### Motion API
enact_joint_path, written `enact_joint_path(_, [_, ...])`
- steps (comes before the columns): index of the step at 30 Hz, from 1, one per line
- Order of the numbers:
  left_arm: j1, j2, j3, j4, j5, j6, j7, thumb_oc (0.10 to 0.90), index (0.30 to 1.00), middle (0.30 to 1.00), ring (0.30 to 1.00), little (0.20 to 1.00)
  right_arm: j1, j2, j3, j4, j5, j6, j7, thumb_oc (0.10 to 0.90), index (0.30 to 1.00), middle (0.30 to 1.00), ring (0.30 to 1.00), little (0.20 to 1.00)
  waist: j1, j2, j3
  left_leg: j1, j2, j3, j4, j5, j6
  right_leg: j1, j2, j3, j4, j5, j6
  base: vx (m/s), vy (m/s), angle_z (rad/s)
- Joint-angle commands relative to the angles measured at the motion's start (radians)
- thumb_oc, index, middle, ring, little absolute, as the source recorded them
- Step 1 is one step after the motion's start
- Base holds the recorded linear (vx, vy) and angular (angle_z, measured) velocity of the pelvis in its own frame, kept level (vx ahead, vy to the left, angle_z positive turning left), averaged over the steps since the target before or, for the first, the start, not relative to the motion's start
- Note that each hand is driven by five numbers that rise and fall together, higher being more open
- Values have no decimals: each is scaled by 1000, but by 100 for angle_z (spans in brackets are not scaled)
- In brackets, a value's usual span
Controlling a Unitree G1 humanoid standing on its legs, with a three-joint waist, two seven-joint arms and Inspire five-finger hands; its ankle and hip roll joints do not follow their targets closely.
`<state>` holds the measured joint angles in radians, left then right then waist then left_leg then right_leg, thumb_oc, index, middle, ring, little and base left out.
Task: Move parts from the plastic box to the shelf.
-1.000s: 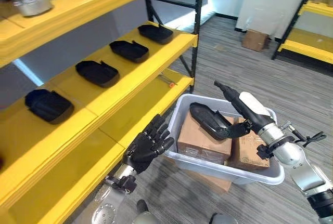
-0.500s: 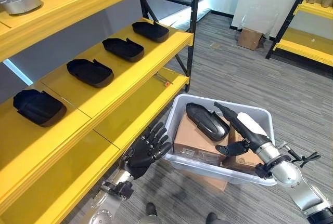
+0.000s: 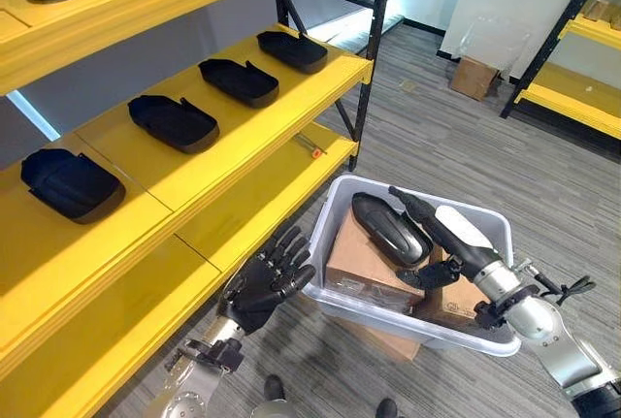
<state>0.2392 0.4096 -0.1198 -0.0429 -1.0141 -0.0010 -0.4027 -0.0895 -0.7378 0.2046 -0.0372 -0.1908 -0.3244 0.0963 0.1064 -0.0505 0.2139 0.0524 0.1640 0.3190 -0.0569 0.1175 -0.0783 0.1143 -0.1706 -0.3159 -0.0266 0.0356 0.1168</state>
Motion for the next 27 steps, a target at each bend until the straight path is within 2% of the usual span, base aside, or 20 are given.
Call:
enact_joint_path(1, [-80, 21, -2, -99, -26, -80, -95, 900, 1000, 1000, 1000, 1000, -215, -43, -34, -44, 45, -114, -40, 900, 1000, 1000, 1000, 1000, 33, -41, -27, -67, -59, -69, 178, -169, 69, 8, -6, -52, 184, -147, -38, 38, 161, 2])
enact_joint_path(4, [-85, 19, -9, -97, -30, -77, -105, 900, 1000, 1000, 1000, 1000, -243, -56, -36, -56, 30, -108, -51, 900, 1000, 1000, 1000, 1000, 38, -44, -27, -68, -72, -65, 206, -197, 96, 1, -5, -59, 265, -184, -47, 57, 223, 14])
enact_joint_path(6, [-89, 16, -12, -90, -37, -77, -116, 900, 1000, 1000, 1000, 1000, -242, -56, -47, -65, -20, -119, -66, 900, 1000, 1000, 1000, 1000, 37, -47, -27, -63, -91, -68, 204, -211, 122, -25, -3, -61, 370, -178, -37, 48, 263, 16])
enact_joint_path(8, [-95, 16, -12, -86, -38, -74, -120, 900, 1000, 1000, 1000, 1000, -238, -61, -44, -73, -53, -124, -71, 900, 1000, 1000, 1000, 1000, 35, -47, -25, -48, -108, -67, 193, -224, 153, -84, -24, -72, 542, -150, -10, 21, 286, 23])
enact_joint_path(9, [-96, 15, -6, -84, -26, -73, -127, 900, 1000, 1000, 1000, 1000, -232, -62, -41, -82, -36, -119, -56, 900, 1000, 1000, 1000, 1000, 36, -45, -19, -39, -115, -69, 191, -232, 168, -124, -47, -79, 666, -103, 10, 15, 244, 7])
enact_joint_path(12, [-92, 21, 1, -82, -12, -73, -124, 900, 1000, 1000, 1000, 1000, -238, -63, -34, -99, 48, -105, 16, 900, 1000, 1000, 1000, 1000, 38, -50, -2, -19, -123, -79, 193, -249, 180, -190, -64, -74, 782, -28, 37, 23, 87, -9])
enact_joint_path(14, [-96, 25, 2, -83, -7, -69, -121, 900, 1000, 1000, 1000, 1000, -246, -65, -29, -102, 36, -114, 27, 900, 1000, 1000, 1000, 1000, 33, -53, 2, -7, -123, -84, 194, -256, 176, -218, -80, -65, 742, -22, 28, 36, -62, -12])
enact_joint_path(16, [-120, 37, -17, -82, 4, -80, -119, 900, 1000, 1000, 1000, 1000, -261, -73, -19, -99, -31, -119, 2, 900, 1000, 1000, 1000, 1000, 19, -62, 6, 1, -116, -106, 205, -270, 159, -228, -98, -10, 591, 3, 24, 42, -172, 1])
enact_joint_path(17, [-125, 39, -20, -83, 3, -82, -117, 900, 1000, 1000, 1000, 1000, -263, -75, -17, -99, -41, -124, -1, 900, 1000, 1000, 1000, 1000, 17, -62, 7, 2, -113, -110, 207, -273, 156, -226, -99, -1, 565, 7, 24, 87, -374, 18])
enact_joint_path(18, [-151, 53, -40, -91, 1, -89, -100, 900, 1000, 1000, 1000, 1000, -264, -97, -24, -115, -116, -150, -16, 900, 1000, 1000, 1000, 1000, 0, -78, 5, -11, -111, -148, 235, -289, 135, -210, -148, 93, 331, 98, 50, 101, -390, 16])
enact_joint_path(19, [-159, 56, -47, -89, 4, -92, -98, 900, 1000, 1000, 1000, 1000, -269, -103, -23, -118, -126, -151, -17, 900, 1000, 1000, 1000, 1000, -2, -87, 6, -14, -112, -155, 247, -298, 129, -212, -176, 117, 285, 149, 64, 157, -526, 38])
enact_joint_path(20, [-172, 69, -56, -85, -1, -98, -99, 900, 1000, 1000, 1000, 1000, -286, -106, -20, -115, -151, -160, -12, 900, 1000, 1000, 1000, 1000, -1, -97, 11, -17, -100, -167, 278, -324, 115, -213, -230, 150, 228, 245, 96, 146, -370, 43])
enact_joint_path(22, [-171, 94, -53, -94, -10, -97, -117, 900, 1000, 1000, 1000, 1000, -323, -113, -17, -120, -153, -163, 14, 900, 1000, 1000, 1000, 1000, 17, -105, 21, -23, -71, -172, 324, -357, 92, -213, -291, 143, 198, 293, 123, 145, -348, 48])
enact_joint_path(23, [-170, 97, -52, -94, -10, -98, -120, 900, 1000, 1000, 1000, 1000, -328, -114, -17, -121, -152, -163, 20, 900, 1000, 1000, 1000, 1000, 18, -105, 23, -26, -65, -174, 334, -363, 88, -209, -296, 137, 194, 295, 124, 125, -400, 32])
enact_joint_path(25, [-165, 111, -55, -108, 0, -73, -127, 900, 1000, 1000, 1000, 1000, -354, -150, -36, -173, -93, -115, 103, 900, 1000, 1000, 1000, 1000, 51, -123, 27, -94, -28, -203, 429, -387, 50, -133, -310, 58, 116, 235, 130, 146, -476, 31])
enact_joint_path(27, [-179, 100, -74, -102, -9, -60, -121, 900, 1000, 1000, 1000, 1000, -349, -165, -33, -206, -91, -101, 129, 900, 1000, 1000, 1000, 1000, 52, -129, 27, -111, -10, -219, 447, -378, 38, -118, -288, 55, 120, 210, 122, 135, -343, 51])
